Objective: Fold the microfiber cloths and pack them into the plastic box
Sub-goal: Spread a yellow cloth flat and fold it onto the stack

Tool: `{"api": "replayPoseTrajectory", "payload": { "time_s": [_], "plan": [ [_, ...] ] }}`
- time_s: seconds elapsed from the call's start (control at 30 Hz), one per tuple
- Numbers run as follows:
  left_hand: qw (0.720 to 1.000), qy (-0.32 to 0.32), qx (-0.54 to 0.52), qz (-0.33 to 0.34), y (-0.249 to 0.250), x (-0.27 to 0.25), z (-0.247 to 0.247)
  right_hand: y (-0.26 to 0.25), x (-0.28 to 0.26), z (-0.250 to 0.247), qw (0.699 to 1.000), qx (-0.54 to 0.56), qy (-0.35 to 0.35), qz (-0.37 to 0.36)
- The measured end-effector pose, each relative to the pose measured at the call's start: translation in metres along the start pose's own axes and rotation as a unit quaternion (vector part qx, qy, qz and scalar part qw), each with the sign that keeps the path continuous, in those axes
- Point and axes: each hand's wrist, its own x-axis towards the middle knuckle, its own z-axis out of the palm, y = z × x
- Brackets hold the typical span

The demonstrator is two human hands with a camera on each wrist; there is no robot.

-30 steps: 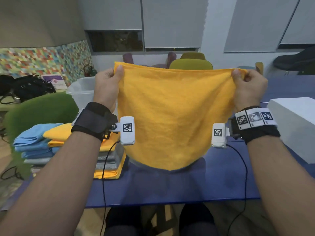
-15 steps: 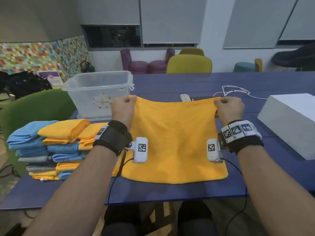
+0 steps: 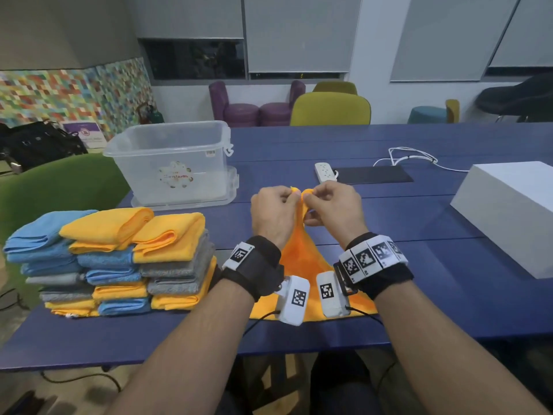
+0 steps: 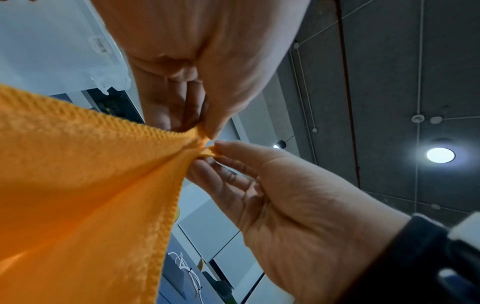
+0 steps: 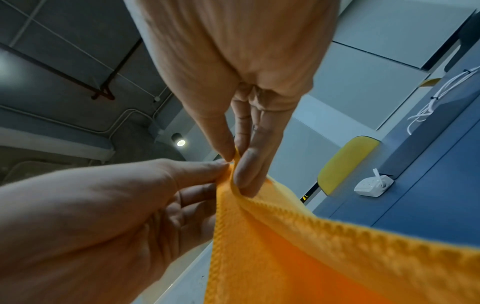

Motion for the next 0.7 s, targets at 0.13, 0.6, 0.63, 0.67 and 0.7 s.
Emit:
{"api": "replayPoseTrajectory", "payload": {
  "time_s": [0.13, 0.6, 0.63, 0.67, 0.7],
  "plan": [
    [1.000, -0.009, 0.000, 0.008, 0.000, -0.004, 0.002, 0.001, 0.000, 0.001, 1.000, -0.025, -0.005, -0.009],
    [0.999, -0.048, -0.005, -0.022, -0.010, -0.007, -0.003, 0.015, 0.009, 0.002, 0.986, -0.113, -0.105, -0.064],
    [0.998, -0.050, -0.002, -0.022, -0.010, -0.006, -0.003, 0.015, 0.009, 0.002, 0.986, -0.114, -0.100, -0.071],
    [0.999, -0.051, -0.002, -0.019, -0.010, -0.006, -0.003, 0.015, 0.010, 0.002, 0.986, -0.121, -0.082, -0.083],
    [0.999, -0.050, -0.001, -0.014, -0.009, -0.006, -0.004, 0.015, 0.010, 0.002, 0.984, -0.135, -0.057, -0.100]
  ]
}}
